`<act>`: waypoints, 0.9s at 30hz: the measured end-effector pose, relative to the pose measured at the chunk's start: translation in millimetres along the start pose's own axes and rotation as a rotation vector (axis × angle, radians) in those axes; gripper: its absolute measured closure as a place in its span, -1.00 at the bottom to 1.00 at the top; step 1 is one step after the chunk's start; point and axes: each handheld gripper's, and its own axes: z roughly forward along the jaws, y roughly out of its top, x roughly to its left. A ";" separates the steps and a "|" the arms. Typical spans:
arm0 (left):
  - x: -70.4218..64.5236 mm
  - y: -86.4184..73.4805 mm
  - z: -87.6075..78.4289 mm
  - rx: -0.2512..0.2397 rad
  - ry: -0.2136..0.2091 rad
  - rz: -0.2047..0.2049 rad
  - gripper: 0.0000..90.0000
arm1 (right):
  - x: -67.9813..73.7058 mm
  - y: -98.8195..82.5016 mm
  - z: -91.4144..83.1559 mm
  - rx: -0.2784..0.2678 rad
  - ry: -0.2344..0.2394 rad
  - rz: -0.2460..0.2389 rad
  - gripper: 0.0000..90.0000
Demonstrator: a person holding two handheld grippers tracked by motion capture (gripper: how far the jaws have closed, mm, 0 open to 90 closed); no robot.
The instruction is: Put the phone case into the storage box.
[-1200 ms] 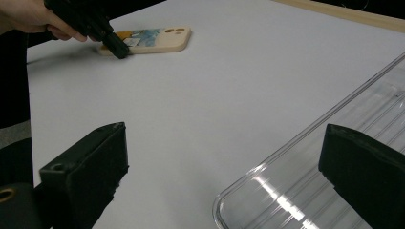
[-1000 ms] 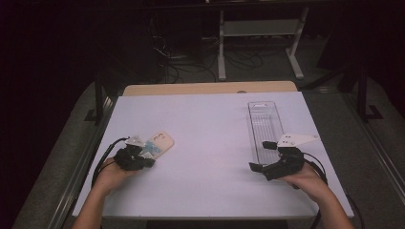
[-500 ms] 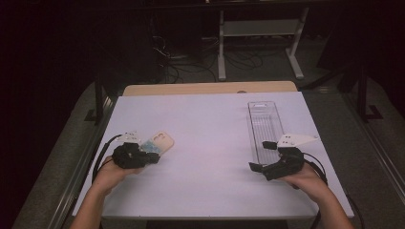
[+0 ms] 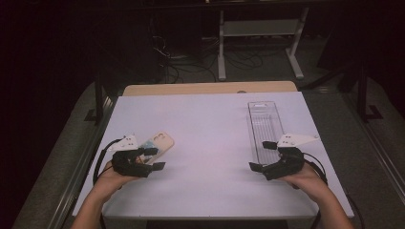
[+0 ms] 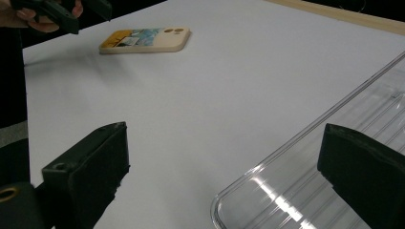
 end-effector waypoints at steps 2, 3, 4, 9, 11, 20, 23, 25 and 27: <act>-1.6 0.1 1.6 -0.008 0.004 -0.011 -0.49 | 0.1 0.1 -0.2 0.002 -0.003 -0.001 -0.94; -1.2 -0.2 3.4 -0.014 0.008 0.000 -0.61 | 0.2 0.0 -0.2 0.003 -0.003 0.000 -0.94; -2.2 -0.8 5.1 -0.016 0.009 -0.007 -0.67 | 0.1 0.1 -0.3 0.002 -0.004 -0.001 -0.93; -1.5 -2.7 9.4 -0.012 0.009 -0.005 -1.00 | 0.1 0.0 -0.2 0.002 -0.005 -0.001 -0.93; -2.2 -1.3 8.7 -0.029 0.007 -0.005 -1.00 | 0.1 0.0 -0.2 0.001 -0.005 -0.002 -0.93; -1.5 0.3 7.3 -0.023 0.012 0.002 -1.00 | -0.2 0.0 -0.1 0.000 -0.005 -0.002 -0.93; -2.0 2.2 7.0 -0.022 0.011 -0.011 -1.00 | -0.1 -0.1 -0.1 -0.003 -0.007 0.002 -0.92; 0.2 4.4 5.9 -0.015 0.015 0.012 -1.00 | -0.2 -0.1 -0.1 -0.003 -0.008 0.001 -0.92; 0.1 6.4 5.1 -0.020 0.020 0.004 -1.00 | 0.1 -0.2 0.0 -0.003 -0.009 0.001 -0.92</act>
